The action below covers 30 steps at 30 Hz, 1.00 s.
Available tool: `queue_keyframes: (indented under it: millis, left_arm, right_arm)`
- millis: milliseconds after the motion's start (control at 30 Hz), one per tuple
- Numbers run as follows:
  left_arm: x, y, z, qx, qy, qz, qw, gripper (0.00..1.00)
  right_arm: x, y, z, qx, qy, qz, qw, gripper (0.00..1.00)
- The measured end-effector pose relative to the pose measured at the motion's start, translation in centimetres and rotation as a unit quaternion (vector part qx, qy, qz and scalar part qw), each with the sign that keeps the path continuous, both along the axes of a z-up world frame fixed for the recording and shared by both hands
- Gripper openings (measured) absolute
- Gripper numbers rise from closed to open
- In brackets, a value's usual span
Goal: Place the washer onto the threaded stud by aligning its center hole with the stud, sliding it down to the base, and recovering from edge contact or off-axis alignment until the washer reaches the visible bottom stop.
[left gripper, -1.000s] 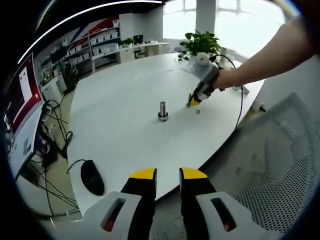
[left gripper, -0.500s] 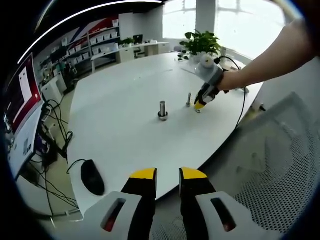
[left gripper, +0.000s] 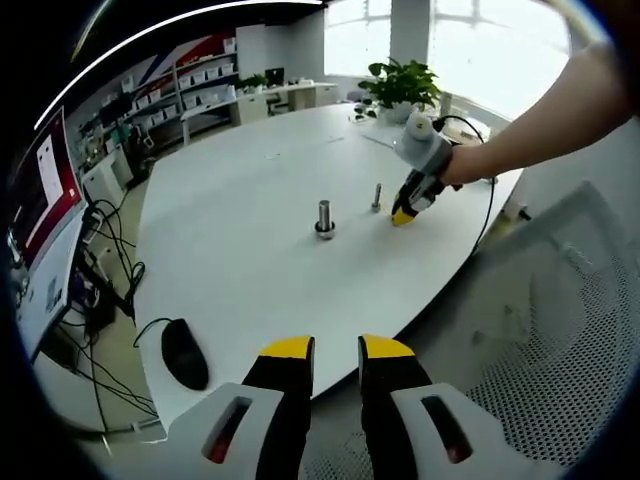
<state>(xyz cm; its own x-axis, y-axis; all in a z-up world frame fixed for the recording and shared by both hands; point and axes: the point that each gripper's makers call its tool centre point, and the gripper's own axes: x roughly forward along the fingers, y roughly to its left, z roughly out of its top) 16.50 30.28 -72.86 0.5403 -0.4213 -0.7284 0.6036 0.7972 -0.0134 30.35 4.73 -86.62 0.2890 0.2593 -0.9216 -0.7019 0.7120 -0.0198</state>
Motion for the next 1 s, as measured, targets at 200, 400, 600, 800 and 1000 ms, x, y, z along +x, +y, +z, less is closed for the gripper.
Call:
queue_keyframes:
  millis: [200,400,600,800,1000]
  left_arm:
    - [0.01,-0.03,-0.01,0.001,0.0,-0.001,1.0,0.15]
    - [0.02,-0.05,0.05,0.0,-0.001,-0.001,1.0,0.15]
    - [0.0,-0.04,0.02,0.001,0.0,-0.002,1.0,0.15]
    - [0.01,-0.01,0.03,0.001,0.0,-0.001,1.0,0.15]
    - [0.02,-0.02,0.01,0.001,0.0,-0.001,1.0,0.15]
  right_arm:
    - [-0.12,-0.12,0.01,0.012,0.004,0.001,0.9999,0.2]
    - [-0.12,-0.03,-0.09,-0.001,0.012,0.019,0.9998,0.2]
    - [0.05,-0.18,-0.09,-0.005,0.022,0.013,0.9997,0.16]
    - [-0.01,-0.05,-0.13,-0.024,0.031,0.023,0.999,0.16]
    - [-0.05,-0.08,-0.15,-0.031,0.035,0.017,0.9988,0.15]
